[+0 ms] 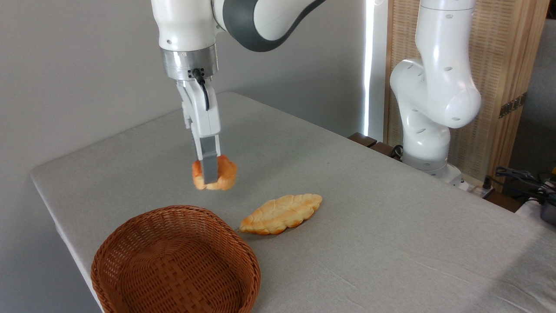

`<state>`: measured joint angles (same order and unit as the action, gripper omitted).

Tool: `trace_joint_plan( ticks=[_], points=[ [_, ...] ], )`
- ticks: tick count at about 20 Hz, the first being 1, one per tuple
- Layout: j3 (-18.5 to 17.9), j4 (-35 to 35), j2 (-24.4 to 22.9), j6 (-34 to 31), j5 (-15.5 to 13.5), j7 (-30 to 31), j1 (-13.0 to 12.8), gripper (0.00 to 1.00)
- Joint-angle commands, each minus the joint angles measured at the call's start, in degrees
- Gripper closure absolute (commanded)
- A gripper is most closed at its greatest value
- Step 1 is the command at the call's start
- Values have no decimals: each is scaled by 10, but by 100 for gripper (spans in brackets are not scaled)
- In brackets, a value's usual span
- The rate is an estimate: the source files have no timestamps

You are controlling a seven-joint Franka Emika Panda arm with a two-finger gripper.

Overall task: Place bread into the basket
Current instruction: 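Carry the roll over the wicker basket and lower it inside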

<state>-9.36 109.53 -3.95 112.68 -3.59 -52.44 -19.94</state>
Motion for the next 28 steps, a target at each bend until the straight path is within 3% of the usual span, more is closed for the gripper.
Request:
trace_joint_plan(
  ticks=[1,8,16,28],
  points=[
    [-22,-14,24,75,-26,6,-1,37],
    [-30,-14,57,145,-37,40,3,32],
    [-29,-13,87,197,-33,85,6,0],
    [-29,-13,102,200,-29,90,6,0]
  ],
)
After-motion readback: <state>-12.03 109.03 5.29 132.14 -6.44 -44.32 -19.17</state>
